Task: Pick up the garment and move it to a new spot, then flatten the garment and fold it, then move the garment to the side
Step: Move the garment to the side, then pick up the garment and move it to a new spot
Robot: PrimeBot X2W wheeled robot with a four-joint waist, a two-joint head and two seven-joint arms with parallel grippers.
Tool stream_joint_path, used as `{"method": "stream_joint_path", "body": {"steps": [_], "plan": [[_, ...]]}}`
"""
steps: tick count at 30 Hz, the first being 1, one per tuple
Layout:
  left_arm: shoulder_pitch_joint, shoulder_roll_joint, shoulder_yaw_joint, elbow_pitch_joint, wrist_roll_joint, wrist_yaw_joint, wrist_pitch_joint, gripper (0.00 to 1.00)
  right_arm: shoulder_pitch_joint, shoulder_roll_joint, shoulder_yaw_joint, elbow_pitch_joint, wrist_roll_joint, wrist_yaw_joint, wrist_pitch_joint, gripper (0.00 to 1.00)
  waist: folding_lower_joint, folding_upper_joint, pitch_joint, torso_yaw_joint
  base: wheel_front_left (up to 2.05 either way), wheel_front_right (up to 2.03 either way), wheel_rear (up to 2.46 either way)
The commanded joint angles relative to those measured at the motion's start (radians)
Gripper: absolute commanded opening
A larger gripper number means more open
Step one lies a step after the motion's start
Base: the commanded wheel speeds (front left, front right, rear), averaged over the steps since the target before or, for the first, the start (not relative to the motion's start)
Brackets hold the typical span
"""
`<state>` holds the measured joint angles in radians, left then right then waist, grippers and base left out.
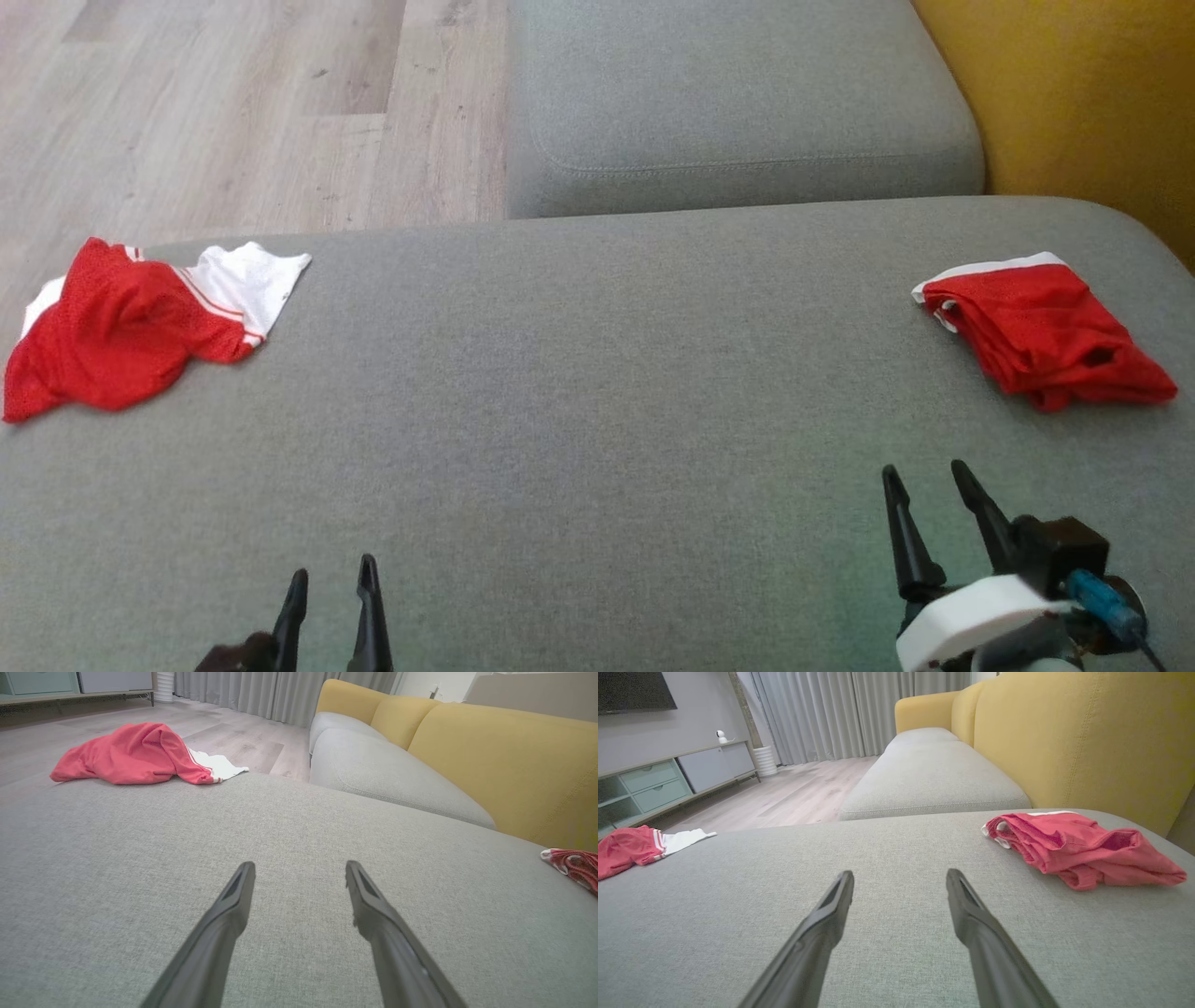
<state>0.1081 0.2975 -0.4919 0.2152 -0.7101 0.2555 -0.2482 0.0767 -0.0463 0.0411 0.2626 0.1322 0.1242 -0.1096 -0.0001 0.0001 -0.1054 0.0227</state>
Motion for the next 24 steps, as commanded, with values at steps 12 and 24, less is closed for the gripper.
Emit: {"method": "stream_joint_path", "body": {"steps": [12,24], "plan": [[-0.049,0.009,0.005,-0.042,0.014,0.007,0.004,1.0,0.021,-0.004,0.052,-0.082,0.01,0.007,0.035,1.0,0.0001,-0.0001,-0.016,0.004,0.0,0.0,0.0],[-0.061,0.019,-0.005,-0.041,0.02,0.006,0.012,1.0,0.046,-0.004,0.049,-0.088,0.017,0.007,0.038,1.0,0.0001,-0.0001,-0.023,0.082,0.0,0.0,0.0]]}}
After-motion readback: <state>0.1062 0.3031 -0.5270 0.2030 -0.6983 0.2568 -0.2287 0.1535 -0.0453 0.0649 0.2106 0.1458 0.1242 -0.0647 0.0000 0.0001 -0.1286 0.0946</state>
